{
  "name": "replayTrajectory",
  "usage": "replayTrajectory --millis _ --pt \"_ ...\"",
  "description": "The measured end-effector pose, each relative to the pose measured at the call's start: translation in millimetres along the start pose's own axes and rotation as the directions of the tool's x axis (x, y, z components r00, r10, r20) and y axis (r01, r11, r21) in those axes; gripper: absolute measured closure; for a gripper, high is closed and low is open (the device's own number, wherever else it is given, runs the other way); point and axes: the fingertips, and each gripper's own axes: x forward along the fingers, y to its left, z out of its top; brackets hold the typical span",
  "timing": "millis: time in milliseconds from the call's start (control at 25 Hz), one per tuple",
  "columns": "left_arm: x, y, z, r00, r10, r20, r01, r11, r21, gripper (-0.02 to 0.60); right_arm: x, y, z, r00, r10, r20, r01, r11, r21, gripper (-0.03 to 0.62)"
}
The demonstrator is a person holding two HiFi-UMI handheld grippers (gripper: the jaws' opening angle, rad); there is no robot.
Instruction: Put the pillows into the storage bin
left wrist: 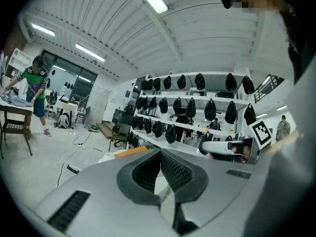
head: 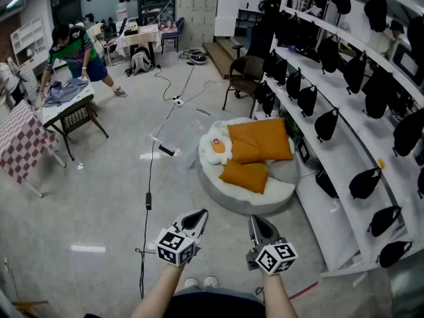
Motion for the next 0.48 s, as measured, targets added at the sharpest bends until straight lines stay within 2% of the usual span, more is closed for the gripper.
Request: replayTrajectory --millis 480 --pt "0.6 -2.5 -2.1 1.0 -0.016 -0.012 0.016 1.0 0.018 0.56 -1.8 5.7 -2.7 1.0 -0.011 0.006 0.011 1.0 0.0 0.592"
